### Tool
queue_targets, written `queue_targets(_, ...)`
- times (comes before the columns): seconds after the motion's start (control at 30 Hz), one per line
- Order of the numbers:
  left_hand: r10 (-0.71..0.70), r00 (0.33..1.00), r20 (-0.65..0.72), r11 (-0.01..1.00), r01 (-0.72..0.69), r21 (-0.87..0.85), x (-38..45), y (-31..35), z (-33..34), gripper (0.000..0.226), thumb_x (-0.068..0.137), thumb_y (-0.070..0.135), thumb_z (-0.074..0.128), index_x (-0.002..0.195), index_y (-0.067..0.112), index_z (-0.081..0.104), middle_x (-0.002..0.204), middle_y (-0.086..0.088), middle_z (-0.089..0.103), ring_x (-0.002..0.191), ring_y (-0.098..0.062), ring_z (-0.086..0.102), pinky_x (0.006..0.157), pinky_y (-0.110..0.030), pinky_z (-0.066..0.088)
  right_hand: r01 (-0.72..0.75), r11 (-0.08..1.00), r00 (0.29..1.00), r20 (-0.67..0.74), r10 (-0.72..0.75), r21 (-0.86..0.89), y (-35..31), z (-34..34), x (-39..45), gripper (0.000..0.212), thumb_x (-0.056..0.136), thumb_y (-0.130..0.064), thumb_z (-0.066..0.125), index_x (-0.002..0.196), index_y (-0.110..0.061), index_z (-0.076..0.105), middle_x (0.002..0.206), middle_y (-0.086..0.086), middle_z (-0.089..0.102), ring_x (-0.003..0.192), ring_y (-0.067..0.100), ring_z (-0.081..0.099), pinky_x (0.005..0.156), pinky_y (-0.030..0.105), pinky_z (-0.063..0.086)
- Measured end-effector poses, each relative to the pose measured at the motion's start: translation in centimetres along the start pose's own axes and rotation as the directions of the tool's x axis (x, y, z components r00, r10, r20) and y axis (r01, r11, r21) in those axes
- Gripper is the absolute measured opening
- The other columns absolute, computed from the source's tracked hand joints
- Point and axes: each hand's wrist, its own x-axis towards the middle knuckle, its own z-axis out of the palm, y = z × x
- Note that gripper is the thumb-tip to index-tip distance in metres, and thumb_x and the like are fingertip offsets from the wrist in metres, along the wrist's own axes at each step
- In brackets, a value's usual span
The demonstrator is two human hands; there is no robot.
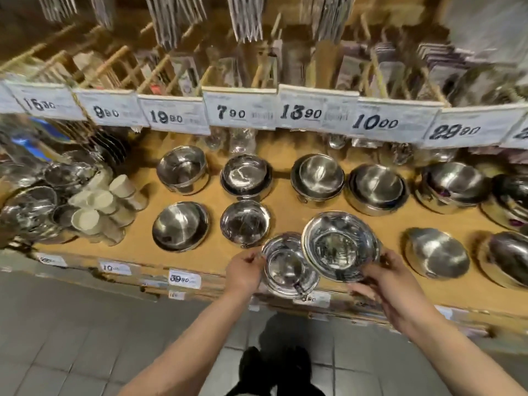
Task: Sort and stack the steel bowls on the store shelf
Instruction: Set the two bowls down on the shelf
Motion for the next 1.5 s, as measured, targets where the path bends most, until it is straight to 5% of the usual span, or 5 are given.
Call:
queue_targets(0.43,-0.001,0.996,0.085,1.000,0.001,0.000,4.4,0.7,0.6,0.019,0.090,0.025,0.074,0.103,0.012,0.079,0.081,0.002,0.078,0.077,-0.013,0.068,0.079,-0.028,0.054,0.021,0.985,0.992,-0.125,0.001,0.171,2.8,3.5,0.3,0.034,0.088,0.013,0.061,0.112,-0.010,0.061,0.106,0.013,0.077,0.097,0.028,0.076,0.065,0.031,0.064)
queue_targets(0.63,-0.020,0.972,0.233,0.999,0.009,0.045,4.4,0.3,-0.8,0.014,0.092,0.021,0.066,0.102,0.019,0.076,0.091,0.004,0.078,0.094,-0.018,0.071,0.094,-0.044,0.055,0.049,0.993,0.990,-0.139,-0.034,0.106,4.8,5.2,0.3,0.033,0.091,0.010,0.062,0.108,-0.017,0.067,0.112,0.011,0.076,0.102,0.028,0.074,0.061,0.028,0.061)
queue_targets(1.07,-0.058,0.981,0.188,0.996,0.071,-0.063,4.4,-0.9,-7.1,0.014,0.096,0.012,0.059,0.095,0.018,0.072,0.082,-0.004,0.076,0.076,-0.023,0.070,0.066,-0.035,0.056,0.050,0.992,0.961,-0.274,-0.016,0.116,6.8,10.2,0.6,0.022,0.096,0.002,0.063,0.105,-0.018,0.056,0.105,0.010,0.069,0.095,0.026,0.068,0.063,0.027,0.064)
queue_targets(1.4,-0.073,0.973,0.217,0.975,0.115,-0.190,5.6,-1.8,-9.3,0.009,0.098,0.012,0.055,0.093,0.013,0.062,0.065,-0.002,0.062,0.069,-0.019,0.062,0.078,-0.038,0.045,0.121,0.956,0.912,-0.350,-0.214,-0.268,7.7,9.7,1.1,0.028,0.089,-0.020,0.077,0.113,-0.009,0.066,0.086,0.008,0.068,0.058,0.013,0.071,0.056,0.022,0.058)
queue_targets(1.5,-0.069,0.969,0.235,0.976,0.114,-0.184,5.7,-1.8,-9.5,0.011,0.099,0.010,0.053,0.090,0.013,0.060,0.065,-0.003,0.058,0.071,-0.019,0.060,0.083,-0.040,0.046,0.062,0.902,0.887,-0.391,-0.247,-0.428,8.2,9.7,1.3,0.021,0.089,-0.026,0.078,0.096,-0.011,0.065,0.076,0.003,0.073,0.058,0.017,0.073,0.071,0.043,0.063)
